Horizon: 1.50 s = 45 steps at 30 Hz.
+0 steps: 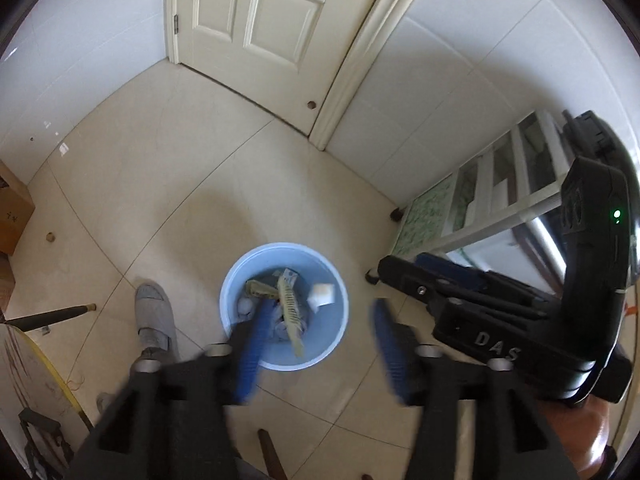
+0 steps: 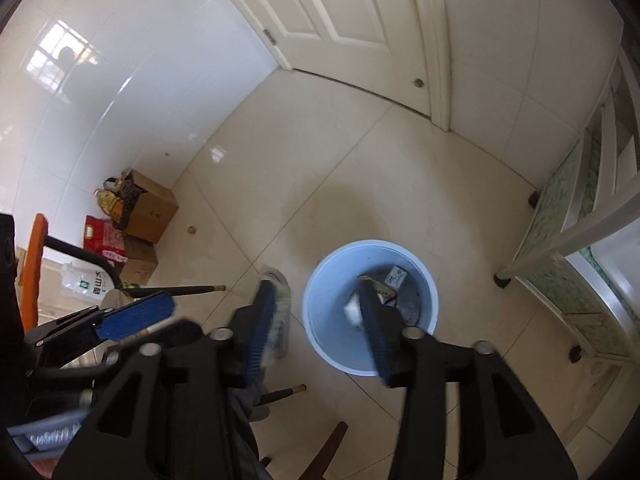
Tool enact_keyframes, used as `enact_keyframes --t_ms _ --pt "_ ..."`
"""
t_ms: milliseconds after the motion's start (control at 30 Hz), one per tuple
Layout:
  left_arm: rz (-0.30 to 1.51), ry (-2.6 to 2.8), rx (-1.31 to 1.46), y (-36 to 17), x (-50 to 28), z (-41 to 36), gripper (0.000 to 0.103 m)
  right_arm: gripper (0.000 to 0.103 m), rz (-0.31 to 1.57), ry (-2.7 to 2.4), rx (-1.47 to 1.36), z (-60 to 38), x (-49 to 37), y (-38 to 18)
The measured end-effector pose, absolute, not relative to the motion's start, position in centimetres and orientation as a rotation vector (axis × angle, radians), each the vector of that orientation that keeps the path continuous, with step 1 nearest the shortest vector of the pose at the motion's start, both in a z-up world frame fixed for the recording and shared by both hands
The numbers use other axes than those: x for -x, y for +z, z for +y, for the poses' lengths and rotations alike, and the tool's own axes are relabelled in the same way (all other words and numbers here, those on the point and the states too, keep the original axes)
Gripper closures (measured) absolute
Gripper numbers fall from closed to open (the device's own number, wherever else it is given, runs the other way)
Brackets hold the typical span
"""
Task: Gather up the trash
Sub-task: 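Carry both wrappers to the blue bin and open both tools, then return both tools to the orange table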
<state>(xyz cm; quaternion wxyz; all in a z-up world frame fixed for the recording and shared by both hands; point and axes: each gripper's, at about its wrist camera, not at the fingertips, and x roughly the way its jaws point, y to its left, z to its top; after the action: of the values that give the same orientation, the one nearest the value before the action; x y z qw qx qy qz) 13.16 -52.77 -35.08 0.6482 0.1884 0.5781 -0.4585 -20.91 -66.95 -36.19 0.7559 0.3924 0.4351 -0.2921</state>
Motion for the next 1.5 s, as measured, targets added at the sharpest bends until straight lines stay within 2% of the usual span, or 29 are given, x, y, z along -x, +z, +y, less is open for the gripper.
enact_keyframes --t_ms 33,67,133,167,400,600,967,1500 --pt "1.305 -1.033 -0.431 -35.3 -13.1 -53.2 0.034 0.034 0.944 -0.644 -0.865 -67.0 21.1 -36.3" --pt "1.300 -1.019 -0.437 -35.4 -13.0 -53.0 0.027 0.028 0.934 -0.657 -0.873 -67.0 21.5 -36.3" --pt "1.295 -0.986 -0.441 -35.6 -12.9 -53.4 0.019 0.004 0.921 -0.687 -0.874 -67.0 22.0 -36.0" --pt "1.287 -0.973 -0.444 -35.8 -12.3 -53.7 0.017 0.000 0.913 -0.715 -0.869 -67.0 22.2 -35.9" --pt "1.196 -0.900 -0.464 -33.4 -9.2 -52.5 0.015 0.000 0.884 -0.796 -0.867 -66.3 23.4 -34.3" --pt "1.108 -0.912 -0.421 -29.4 -6.9 -48.4 0.015 0.000 0.858 -0.787 -0.815 -64.6 23.1 -31.2" --pt "0.919 -0.879 -0.288 -20.3 -4.9 -35.6 0.009 0.000 0.754 -0.746 -0.672 -59.1 20.8 -22.9" --pt "0.684 -0.687 -0.091 -10.5 0.3 -15.0 0.001 0.000 0.615 -0.514 -0.404 -46.5 11.3 -11.4"
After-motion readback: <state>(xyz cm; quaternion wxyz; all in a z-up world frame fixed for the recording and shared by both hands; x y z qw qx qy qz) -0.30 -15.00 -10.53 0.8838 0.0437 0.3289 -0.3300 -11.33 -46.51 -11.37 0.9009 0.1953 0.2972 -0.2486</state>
